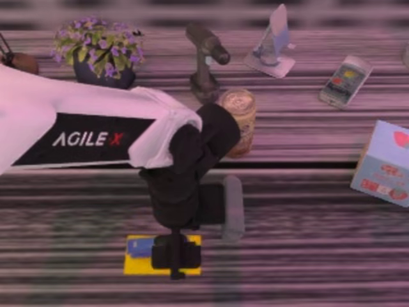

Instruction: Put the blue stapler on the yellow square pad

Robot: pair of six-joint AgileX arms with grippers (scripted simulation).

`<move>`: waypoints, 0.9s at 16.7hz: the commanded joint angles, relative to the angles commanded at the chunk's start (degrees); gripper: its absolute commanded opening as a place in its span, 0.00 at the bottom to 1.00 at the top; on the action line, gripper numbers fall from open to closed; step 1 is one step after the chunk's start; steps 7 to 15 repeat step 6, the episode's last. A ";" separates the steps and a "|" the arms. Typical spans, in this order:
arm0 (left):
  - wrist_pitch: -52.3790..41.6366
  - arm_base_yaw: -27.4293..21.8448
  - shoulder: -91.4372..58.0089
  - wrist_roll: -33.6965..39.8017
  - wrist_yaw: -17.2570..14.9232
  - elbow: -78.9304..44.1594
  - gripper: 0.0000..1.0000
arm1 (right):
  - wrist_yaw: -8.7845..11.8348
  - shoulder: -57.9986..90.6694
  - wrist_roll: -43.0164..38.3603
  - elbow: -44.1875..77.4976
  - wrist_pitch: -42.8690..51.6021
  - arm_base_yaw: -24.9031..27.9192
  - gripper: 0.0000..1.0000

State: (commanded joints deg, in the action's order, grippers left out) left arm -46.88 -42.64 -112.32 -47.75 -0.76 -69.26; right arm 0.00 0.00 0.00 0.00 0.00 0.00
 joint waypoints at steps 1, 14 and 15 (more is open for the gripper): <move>0.00 0.00 0.00 0.00 0.00 0.00 1.00 | 0.00 0.00 0.00 0.00 0.00 0.00 1.00; 0.00 0.00 0.00 0.00 0.00 0.00 1.00 | 0.00 0.00 0.00 0.00 0.00 0.00 1.00; 0.00 0.00 0.00 0.00 0.00 0.00 1.00 | 0.00 0.00 0.00 0.00 0.00 0.00 1.00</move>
